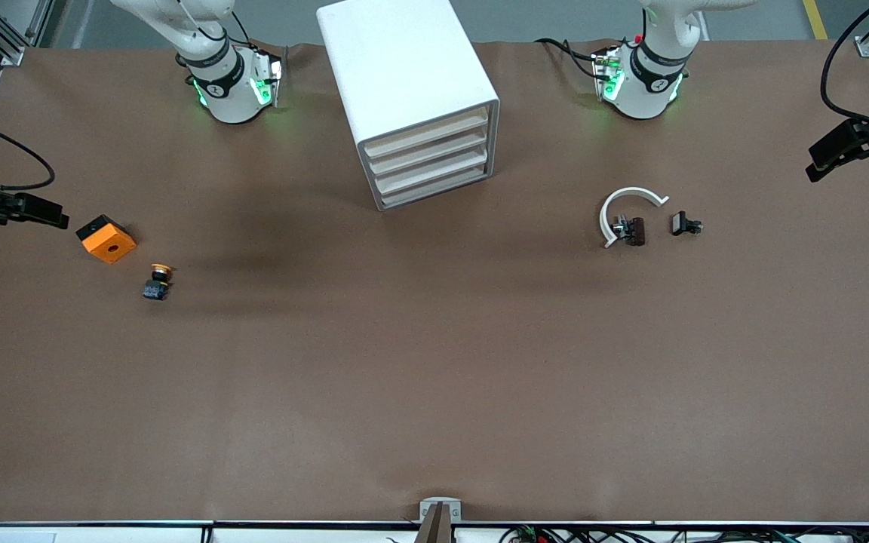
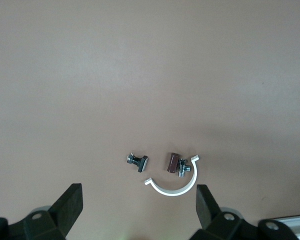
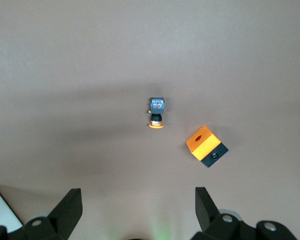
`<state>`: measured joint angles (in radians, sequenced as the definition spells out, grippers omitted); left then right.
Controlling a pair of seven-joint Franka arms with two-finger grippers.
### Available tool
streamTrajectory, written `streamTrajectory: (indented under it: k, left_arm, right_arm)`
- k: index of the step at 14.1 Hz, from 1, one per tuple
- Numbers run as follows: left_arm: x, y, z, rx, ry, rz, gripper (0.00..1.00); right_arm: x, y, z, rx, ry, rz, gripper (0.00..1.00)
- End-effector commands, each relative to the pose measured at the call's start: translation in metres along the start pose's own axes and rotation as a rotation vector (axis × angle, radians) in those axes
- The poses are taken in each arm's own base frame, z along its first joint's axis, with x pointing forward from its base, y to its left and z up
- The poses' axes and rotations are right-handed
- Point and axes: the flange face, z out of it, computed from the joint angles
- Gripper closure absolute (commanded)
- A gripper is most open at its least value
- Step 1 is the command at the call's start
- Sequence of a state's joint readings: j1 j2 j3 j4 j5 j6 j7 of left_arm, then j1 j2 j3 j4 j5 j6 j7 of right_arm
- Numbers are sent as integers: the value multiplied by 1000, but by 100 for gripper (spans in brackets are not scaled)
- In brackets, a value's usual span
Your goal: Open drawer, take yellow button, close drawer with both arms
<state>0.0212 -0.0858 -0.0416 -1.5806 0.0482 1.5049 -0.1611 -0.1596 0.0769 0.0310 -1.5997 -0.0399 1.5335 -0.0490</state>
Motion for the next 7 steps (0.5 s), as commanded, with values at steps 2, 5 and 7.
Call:
streamTrajectory:
  k: [2, 5, 7]
  left_arm:
    - [-12, 4, -3, -21, -24, 36, 0]
    - [-16, 11, -2, -75, -44, 53, 0]
    - [-21, 21, 5, -70, -59, 75, 0]
  right_arm:
    - [5, 4, -33, 9, 34, 10, 0]
    - [-3, 3, -55, 11, 31, 9, 0]
    - [-8, 0, -52, 12, -12, 6, 0]
